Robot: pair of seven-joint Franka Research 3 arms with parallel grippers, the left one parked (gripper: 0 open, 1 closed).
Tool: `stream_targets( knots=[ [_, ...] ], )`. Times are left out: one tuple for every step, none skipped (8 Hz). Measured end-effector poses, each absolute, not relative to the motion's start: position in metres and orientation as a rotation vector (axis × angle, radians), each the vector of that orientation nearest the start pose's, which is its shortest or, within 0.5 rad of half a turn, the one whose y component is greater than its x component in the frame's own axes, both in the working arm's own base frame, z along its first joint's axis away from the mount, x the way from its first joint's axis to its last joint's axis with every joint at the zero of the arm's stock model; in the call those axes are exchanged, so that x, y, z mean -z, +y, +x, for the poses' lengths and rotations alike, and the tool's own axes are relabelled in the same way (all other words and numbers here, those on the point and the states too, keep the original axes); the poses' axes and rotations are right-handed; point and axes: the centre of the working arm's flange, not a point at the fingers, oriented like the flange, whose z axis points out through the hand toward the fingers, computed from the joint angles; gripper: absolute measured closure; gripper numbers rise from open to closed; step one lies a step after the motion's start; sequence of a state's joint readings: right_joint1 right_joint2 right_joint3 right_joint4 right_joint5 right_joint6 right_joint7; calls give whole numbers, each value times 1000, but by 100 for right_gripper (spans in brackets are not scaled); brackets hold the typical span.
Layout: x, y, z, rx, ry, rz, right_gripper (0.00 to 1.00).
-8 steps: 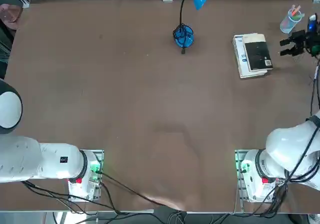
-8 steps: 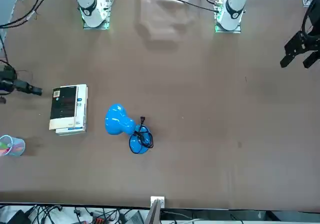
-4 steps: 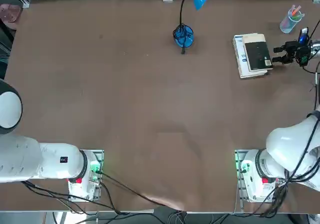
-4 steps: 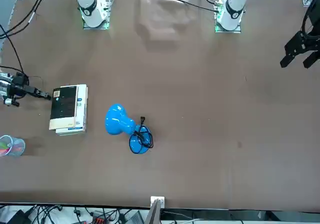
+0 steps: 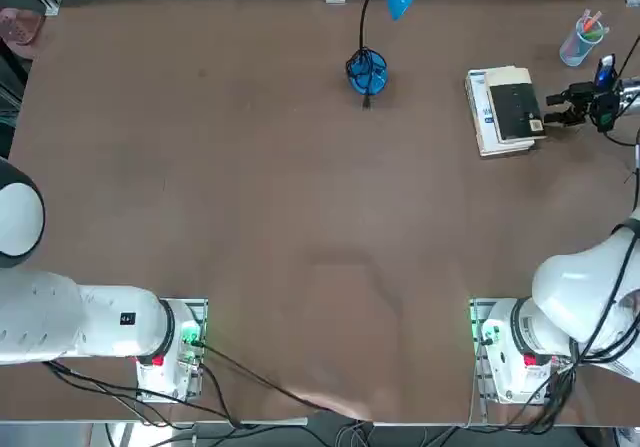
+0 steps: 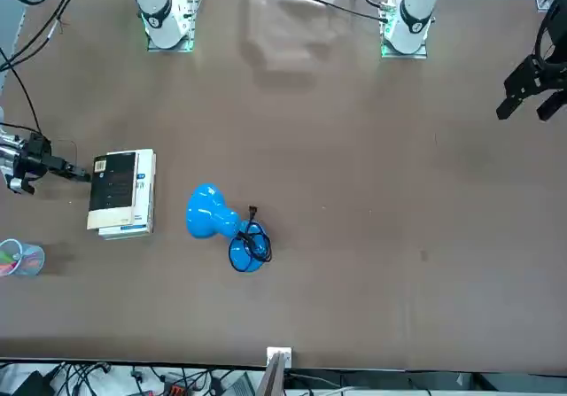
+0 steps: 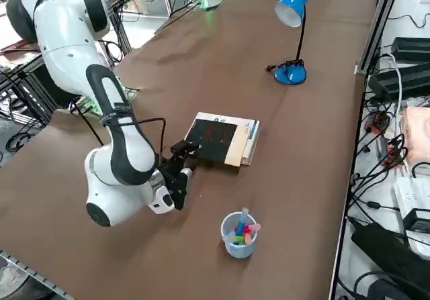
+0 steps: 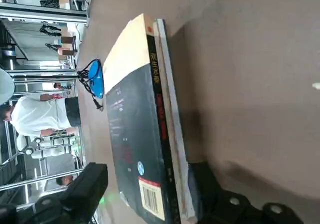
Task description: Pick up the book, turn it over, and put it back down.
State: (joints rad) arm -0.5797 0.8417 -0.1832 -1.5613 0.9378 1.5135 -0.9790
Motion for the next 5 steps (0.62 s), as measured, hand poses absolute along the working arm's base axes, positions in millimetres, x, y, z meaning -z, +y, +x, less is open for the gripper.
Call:
stream_targets(
  knots=[
    [-137,-348,514,64,193,-2035,2],
    [-132,-345,515,76,203,-2015,2],
    [-127,-341,517,86,209,-1999,3],
    [-124,-339,520,95,213,-1988,3],
    [-123,-337,522,107,217,-1977,4]
  ],
)
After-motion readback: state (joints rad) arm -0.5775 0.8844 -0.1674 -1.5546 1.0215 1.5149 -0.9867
